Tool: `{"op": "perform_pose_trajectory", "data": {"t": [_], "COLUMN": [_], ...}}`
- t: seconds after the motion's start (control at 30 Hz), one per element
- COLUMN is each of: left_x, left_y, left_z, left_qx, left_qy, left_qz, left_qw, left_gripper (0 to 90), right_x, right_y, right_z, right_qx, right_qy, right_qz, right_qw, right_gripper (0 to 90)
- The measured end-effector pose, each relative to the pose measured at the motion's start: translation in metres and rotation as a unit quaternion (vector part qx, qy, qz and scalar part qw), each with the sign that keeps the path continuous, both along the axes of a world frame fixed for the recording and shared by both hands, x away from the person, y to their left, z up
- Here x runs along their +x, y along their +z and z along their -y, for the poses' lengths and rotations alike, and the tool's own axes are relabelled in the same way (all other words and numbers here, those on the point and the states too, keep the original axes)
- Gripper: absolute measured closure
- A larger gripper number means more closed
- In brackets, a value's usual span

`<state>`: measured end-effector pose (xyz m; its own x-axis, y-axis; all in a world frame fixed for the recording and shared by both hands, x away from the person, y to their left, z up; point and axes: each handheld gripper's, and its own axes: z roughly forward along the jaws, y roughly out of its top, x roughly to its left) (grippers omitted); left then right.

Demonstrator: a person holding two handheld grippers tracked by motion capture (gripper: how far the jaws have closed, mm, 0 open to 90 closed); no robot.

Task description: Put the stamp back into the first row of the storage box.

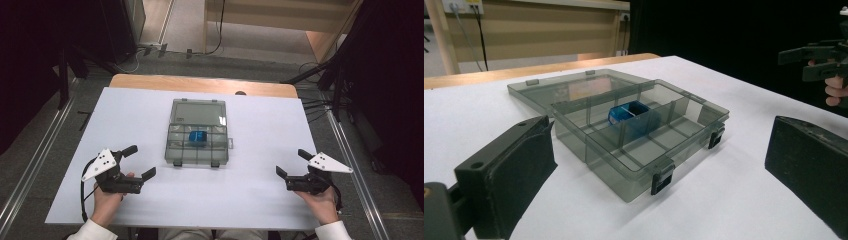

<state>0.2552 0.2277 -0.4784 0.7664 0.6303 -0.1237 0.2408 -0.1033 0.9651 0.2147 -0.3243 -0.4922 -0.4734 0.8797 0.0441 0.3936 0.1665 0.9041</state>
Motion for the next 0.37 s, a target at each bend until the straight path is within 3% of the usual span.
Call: {"op": "perform_pose_trajectory", "data": {"t": [0.1, 0.37], "left_x": [0.0, 0.0], "left_y": [0.0, 0.0], "left_z": [0.0, 0.001], "left_qx": [0.0, 0.001], "left_qy": [0.0, -0.005], "left_qz": [0.0, -0.002], "left_qw": [1.0, 1.0], "left_gripper": [0.0, 0.0], "right_x": [-0.004, -0.005], "right_y": [-0.006, -0.014], "right_z": [0.004, 0.0], "right_qx": [0.013, 0.005], "right_qy": [-0.004, -0.003], "right_qz": [0.002, 0.006], "right_qw": [0.9999, 1.0], "right_gripper": [0.0, 0.0]}}
